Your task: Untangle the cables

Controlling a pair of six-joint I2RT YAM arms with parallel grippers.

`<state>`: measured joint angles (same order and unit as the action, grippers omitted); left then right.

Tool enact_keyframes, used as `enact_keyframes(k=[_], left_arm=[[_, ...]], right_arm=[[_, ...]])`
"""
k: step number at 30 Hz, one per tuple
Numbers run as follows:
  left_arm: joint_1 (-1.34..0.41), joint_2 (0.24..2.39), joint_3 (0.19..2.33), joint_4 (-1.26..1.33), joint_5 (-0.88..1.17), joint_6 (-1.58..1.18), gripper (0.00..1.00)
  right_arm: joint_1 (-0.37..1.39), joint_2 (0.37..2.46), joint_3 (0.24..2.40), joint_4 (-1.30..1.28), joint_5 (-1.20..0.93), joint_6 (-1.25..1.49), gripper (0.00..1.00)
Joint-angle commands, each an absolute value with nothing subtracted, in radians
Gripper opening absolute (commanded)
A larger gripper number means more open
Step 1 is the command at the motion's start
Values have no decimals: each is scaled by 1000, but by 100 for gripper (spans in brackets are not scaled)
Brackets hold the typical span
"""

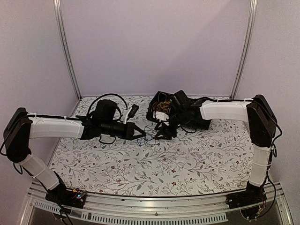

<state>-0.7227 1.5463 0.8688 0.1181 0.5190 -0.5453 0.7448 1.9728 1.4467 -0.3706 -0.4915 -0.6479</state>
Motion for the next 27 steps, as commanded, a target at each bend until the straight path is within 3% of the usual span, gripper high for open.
enact_keyframes(k=[1,4,7,12,15,18,27], left_arm=[[-727,1521,886,90,530,-512,0],[-729,1525,896,59,497,-497,0],[-727,1534,905,21,432,-488,0],[-728,1565,909,-1,264,-482,0],[-727,1602,900,101,276,-503,14],[-731,1641,907,211,308,-525,21],[-730,1732,958,419,309,-588,30]], right_arm=[[721,1951,1454,-353,-554,-598,47],[704,1915,1432,-354,-569,-597,16],[692,1881,1398,-355,-549,-608,0],[689,1823,1385,-414,-560,-629,0],[688,1807,1405,-444,-595,-604,0],[689,1816,1442,-475,-618,-583,0],[688,1851,1490,-493,-648,-520,0]])
